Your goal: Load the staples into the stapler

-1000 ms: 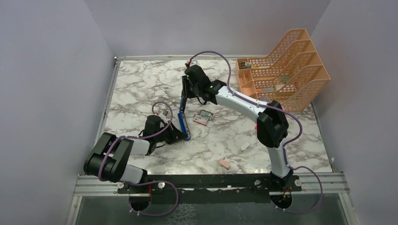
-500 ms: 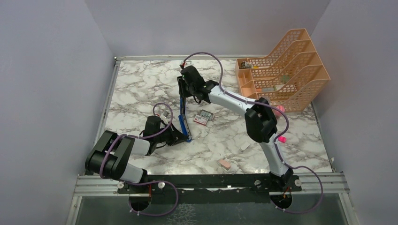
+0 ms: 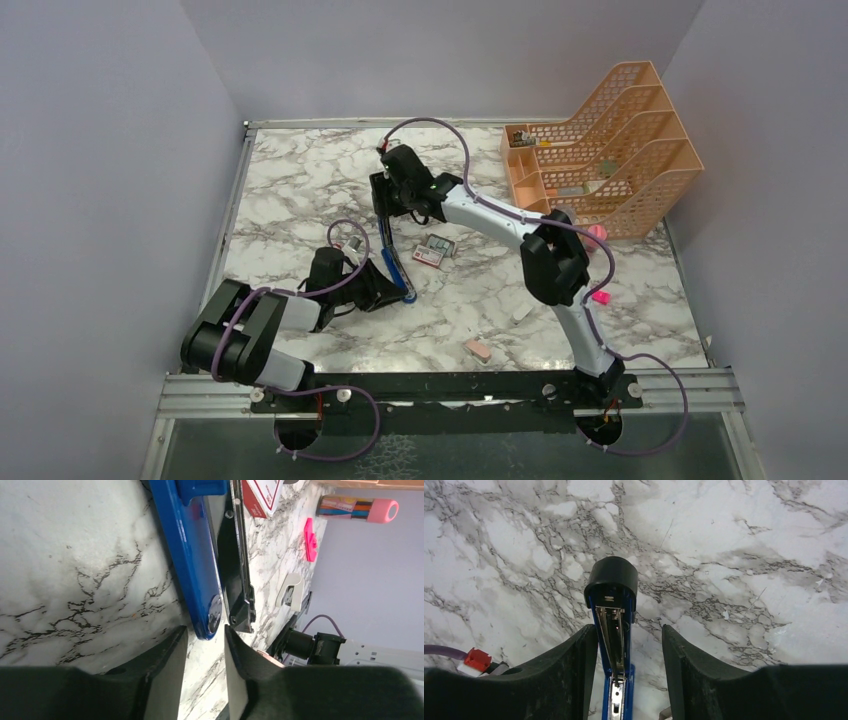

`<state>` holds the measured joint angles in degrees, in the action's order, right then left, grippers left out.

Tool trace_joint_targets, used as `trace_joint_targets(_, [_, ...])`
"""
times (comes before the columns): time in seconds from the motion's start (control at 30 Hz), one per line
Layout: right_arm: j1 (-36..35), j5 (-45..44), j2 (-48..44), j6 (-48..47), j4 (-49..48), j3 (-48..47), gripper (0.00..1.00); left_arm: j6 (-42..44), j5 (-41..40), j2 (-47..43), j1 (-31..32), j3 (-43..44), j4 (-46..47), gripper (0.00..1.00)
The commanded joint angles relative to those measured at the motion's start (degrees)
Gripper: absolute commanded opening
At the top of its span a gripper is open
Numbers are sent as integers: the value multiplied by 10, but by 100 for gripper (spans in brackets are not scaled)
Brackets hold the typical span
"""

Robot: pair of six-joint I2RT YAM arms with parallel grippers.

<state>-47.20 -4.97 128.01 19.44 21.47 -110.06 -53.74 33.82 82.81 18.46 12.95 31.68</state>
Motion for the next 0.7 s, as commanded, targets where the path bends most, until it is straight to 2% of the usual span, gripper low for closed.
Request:
trace_joint_targets(0.0, [-3, 12, 2, -7, 26, 2, 55, 12, -72, 12, 4, -23, -111, 39])
trace_joint_targets(0.1, [-3, 12, -4, -14, 33, 0, 56, 6, -101, -1, 4, -22, -140, 39])
trace_joint_targets(0.27, [-3, 40, -32, -19, 37, 10, 57, 11, -142, -37, 4, -11, -197, 30])
trace_joint_targets(0.4, [-3, 82, -68, -13, 36, 31, 61, 11, -158, -69, 4, -4, -226, 30])
trace_joint_targets(0.67, [-4, 133, -175, 11, 0, 169, 66, 38, -190, -119, 4, 33, -310, 31])
